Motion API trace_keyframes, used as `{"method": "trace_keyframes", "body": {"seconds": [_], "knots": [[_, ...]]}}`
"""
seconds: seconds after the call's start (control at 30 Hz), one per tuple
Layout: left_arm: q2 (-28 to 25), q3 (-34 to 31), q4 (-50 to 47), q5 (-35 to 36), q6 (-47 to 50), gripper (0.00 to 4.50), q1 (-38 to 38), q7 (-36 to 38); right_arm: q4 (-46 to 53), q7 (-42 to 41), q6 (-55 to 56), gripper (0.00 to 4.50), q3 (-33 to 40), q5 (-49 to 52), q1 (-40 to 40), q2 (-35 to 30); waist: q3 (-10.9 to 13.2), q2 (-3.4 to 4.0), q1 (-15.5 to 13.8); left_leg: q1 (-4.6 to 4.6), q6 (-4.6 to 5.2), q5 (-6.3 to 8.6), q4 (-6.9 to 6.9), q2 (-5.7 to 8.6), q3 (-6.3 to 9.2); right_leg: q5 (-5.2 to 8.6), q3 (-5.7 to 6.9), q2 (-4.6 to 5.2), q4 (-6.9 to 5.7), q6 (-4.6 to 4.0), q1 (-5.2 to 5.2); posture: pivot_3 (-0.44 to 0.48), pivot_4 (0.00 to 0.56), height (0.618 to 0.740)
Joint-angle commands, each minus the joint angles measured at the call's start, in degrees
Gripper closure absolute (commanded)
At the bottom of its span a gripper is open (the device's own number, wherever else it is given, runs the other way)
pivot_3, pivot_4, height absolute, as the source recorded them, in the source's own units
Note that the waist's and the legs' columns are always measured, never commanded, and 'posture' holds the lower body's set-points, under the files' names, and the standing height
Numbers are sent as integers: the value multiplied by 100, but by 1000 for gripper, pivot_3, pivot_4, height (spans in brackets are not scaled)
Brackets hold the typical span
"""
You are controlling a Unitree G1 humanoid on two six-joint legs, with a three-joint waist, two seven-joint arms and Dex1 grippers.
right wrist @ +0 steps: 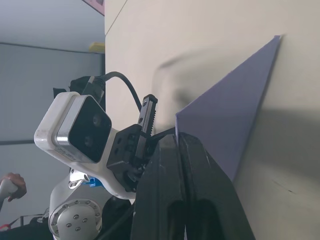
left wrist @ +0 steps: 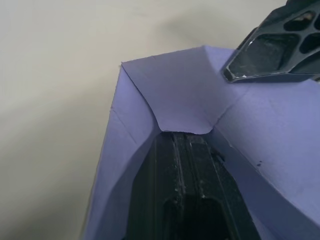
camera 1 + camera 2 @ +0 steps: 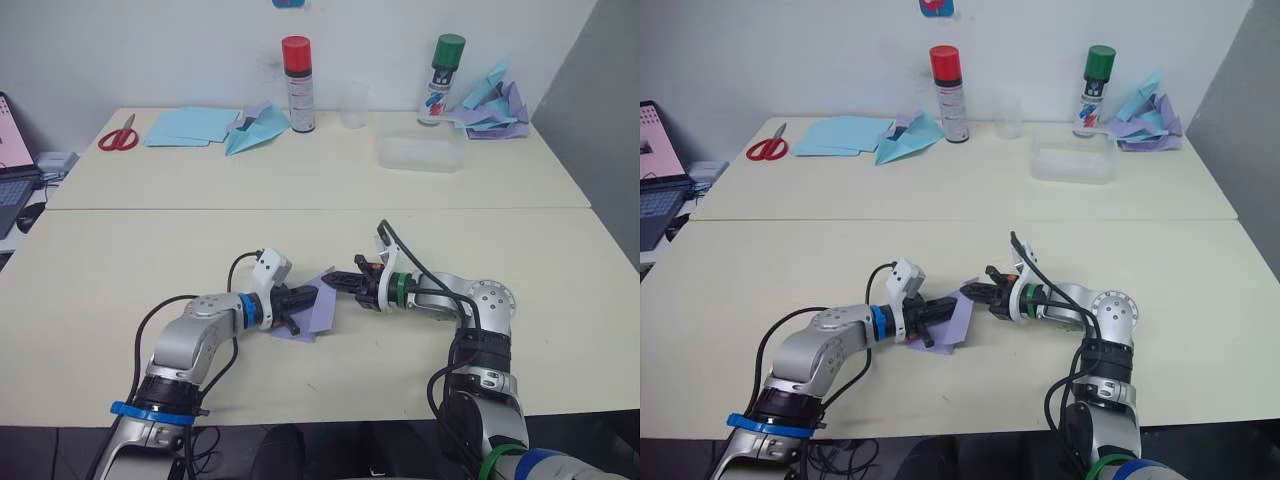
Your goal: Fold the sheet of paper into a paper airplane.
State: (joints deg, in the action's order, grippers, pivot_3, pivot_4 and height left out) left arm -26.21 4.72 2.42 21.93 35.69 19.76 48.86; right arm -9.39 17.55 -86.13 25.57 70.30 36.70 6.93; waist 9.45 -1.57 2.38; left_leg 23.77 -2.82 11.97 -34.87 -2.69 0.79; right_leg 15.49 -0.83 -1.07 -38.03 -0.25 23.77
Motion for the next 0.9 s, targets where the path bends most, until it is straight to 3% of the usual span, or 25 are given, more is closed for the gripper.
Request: {"method": "trace_keyframes", "body": {"seconds": [0.03, 0.2, 0.37, 0.63, 0.9], "knots": [[-240, -161, 98, -120, 30, 4500, 12, -99, 79, -76, 36, 4470, -14, 59, 17, -55, 0, 0, 9, -1, 0, 0, 0, -1, 1, -1, 0, 0, -2, 1, 2, 0, 150, 740], [-471, -390, 88, -11, 83, 4500, 125, -132, 122, -62, -16, 4470, 45, 116, -68, -215, 0, 1, 12, 1, 0, 0, 0, -4, 1, -1, -1, -7, -6, 1, 7, 0, 150, 740], [-382, -442, 262, 6, -6, 4500, 310, -163, 155, -40, -36, 4470, 23, 138, -155, -257, 0, 0, -5, 15, 0, 0, 0, 0, -2, -1, -2, -3, -3, 1, 18, 0, 150, 740], [-22, 121, 39, -53, 84, 4500, 363, -29, 200, 122, -60, 4470, 48, 215, -171, -155, 0, 0, -13, 24, 0, 0, 0, 0, -9, -2, -7, -1, -5, 3, 27, 0, 150, 740], [-121, 597, 3, -277, 49, 4500, 199, 196, 255, 409, -59, 4470, 116, 500, -140, -107, 0, 0, -20, 21, 0, 0, -1, 1, -9, -2, -8, -1, -8, 3, 26, 0, 150, 740]]}}
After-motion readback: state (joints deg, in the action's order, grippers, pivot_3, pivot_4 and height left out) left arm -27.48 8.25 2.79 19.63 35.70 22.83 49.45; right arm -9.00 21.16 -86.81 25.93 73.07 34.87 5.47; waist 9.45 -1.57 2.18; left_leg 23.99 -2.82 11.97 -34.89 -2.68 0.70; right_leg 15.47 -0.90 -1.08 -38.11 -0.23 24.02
